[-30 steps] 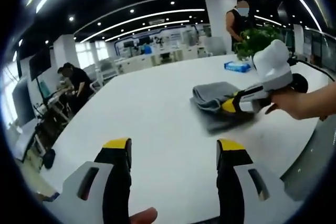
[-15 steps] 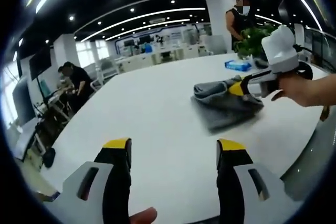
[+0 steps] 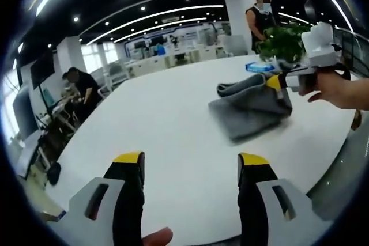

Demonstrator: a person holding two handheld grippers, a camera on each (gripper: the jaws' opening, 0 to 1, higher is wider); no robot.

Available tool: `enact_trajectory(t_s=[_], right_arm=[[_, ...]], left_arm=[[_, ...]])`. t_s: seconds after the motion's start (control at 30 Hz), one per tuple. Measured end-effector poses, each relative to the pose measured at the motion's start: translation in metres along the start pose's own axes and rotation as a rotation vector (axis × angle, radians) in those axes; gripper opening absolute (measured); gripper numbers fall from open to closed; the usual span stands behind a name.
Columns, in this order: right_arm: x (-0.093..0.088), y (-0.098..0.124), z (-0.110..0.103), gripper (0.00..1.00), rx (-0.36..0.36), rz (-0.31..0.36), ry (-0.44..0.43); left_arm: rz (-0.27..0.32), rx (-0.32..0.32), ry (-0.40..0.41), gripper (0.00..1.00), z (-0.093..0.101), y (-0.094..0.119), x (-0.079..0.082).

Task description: Open the folded towel by lifting each exposed corner and separating the folded layers until the towel lies flat within the target outline without major curled edges

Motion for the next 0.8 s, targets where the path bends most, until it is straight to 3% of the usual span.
enact_trajectory(t_s=[0.43,0.8], right_arm=[[-0.014,0.018,0.035,0.05,-0.090,0.009,-0.096],[-0.039,0.034,0.059,0.05,-0.148,0.000,-0.119]], left_arm=[[-0.054,-0.016,-0.022,0.61,0.005,-0.003,-0.007],[-0.032,-0.030,-0.007,0.59,0.007,0.000,-0.003]])
Point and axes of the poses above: the point that each gripper's makers call its tool centre point, and the gripper's own axes: y roughly backward along the fingers, z roughly to its right, x roughly out of its top, the point moved 5 cm from there along y, roughly backward along the fingers, and after that the axes turned 10 degrees about y, right-handed, at the moved point
